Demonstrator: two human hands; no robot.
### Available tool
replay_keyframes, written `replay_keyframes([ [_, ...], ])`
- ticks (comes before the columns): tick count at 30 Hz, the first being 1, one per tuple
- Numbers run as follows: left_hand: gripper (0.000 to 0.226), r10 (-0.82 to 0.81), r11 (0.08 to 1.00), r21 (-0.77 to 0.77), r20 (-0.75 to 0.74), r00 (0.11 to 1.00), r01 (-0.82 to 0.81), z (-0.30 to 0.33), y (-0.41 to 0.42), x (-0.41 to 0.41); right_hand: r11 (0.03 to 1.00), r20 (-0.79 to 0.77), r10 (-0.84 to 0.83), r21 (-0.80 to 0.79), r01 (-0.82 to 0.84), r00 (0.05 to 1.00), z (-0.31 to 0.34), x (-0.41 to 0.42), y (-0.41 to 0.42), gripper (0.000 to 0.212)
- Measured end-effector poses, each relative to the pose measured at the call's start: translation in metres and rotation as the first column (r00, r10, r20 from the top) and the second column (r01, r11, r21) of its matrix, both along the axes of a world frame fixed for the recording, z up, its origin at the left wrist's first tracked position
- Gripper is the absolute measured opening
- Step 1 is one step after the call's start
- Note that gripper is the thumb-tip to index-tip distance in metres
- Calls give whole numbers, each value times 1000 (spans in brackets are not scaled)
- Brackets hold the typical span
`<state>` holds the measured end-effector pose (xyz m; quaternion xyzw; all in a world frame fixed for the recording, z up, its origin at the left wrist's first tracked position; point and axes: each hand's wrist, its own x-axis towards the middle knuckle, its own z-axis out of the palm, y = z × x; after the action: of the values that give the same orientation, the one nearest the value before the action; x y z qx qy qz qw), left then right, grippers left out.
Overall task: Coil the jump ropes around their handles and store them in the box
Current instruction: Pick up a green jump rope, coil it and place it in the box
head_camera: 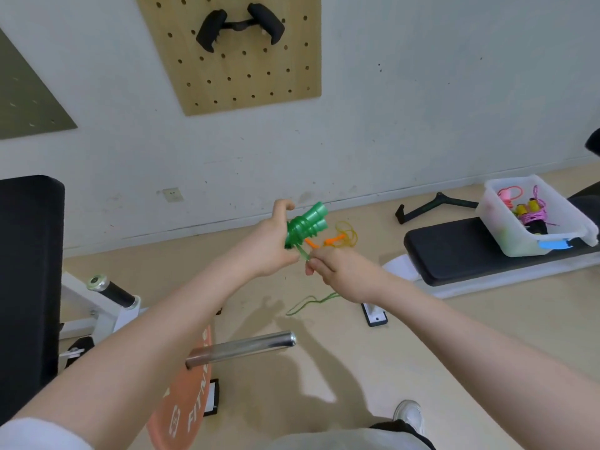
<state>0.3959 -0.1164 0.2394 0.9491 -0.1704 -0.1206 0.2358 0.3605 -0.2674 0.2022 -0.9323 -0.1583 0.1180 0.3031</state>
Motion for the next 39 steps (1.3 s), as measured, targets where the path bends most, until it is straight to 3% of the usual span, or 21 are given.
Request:
replay_keyframes([
  [3, 66, 29, 982, 186, -8, 1000, -27, -20, 2, 6, 955, 92, 164, -265, -135, 982, 19, -5, 8, 24],
  [5, 65, -20, 954, 300, -20, 1000, 25, -31, 0, 3, 928, 136, 221, -334, -165, 966, 39, -3, 10, 21],
  [7, 66, -96, 908, 408, -28, 995, 99, -35, -5, -6, 951, 206, 182, -284, -120, 962, 54, 4, 5, 21],
  [9, 81, -168, 893, 422, -14, 986, 158, -33, -9, -15, 983, 215, 93, -173, -56, 972, 60, 14, -6, 20],
  [12, 109, -199, 970, 145, 10, 980, 195, -17, -11, -25, 968, -24, -40, 247, 45, 999, 50, 22, -26, 12],
  [14, 117, -146, 986, -75, 36, 989, 149, -5, -11, -24, 838, -240, -43, 520, 166, 970, 39, 18, -33, 15],
  [15, 116, -124, 980, -154, 38, 992, 128, -1, -11, -22, 797, -295, -43, 566, 211, 955, 33, 15, -32, 23],
  [18, 98, -71, 949, -308, 11, 997, 71, 2, -12, -18, 801, -273, -154, 528, 281, 950, 14, 8, -16, 42],
  [21, 77, 88, 944, -318, -19, 996, -89, -6, -9, -5, 959, -55, -152, 232, 161, 987, 7, 4, -7, 28],
  [23, 67, 190, 960, -209, 2, 982, -185, -16, 0, 9, 996, -32, 17, -82, -19, 999, 7, -2, -8, 24],
  [25, 56, 218, 975, 19, 51, 975, -219, -28, 13, 18, 960, -54, 138, -239, -147, 989, 17, -5, -7, 27],
  [28, 54, 12, 916, 402, -44, 999, 7, -40, 16, 13, 956, 116, 192, -248, -159, 974, 43, -2, -2, 23],
  [31, 68, -248, 842, 476, -74, 966, 253, -39, 2, -4, 993, 232, 76, -101, -54, 970, 56, 14, -9, 20],
  [34, 77, -253, 924, 312, 63, 965, 222, -26, -4, -13, 984, 75, -103, 156, 91, 992, 50, 28, -29, 19],
  [37, 92, -149, 982, -117, -18, 989, 146, -12, -3, -18, 939, -201, -75, 315, 137, 977, 36, 25, -42, 22],
  [39, 84, -58, 919, -394, -64, 996, 28, -12, -5, -17, 913, -194, -59, 386, 132, 979, 24, 21, -34, 34],
])
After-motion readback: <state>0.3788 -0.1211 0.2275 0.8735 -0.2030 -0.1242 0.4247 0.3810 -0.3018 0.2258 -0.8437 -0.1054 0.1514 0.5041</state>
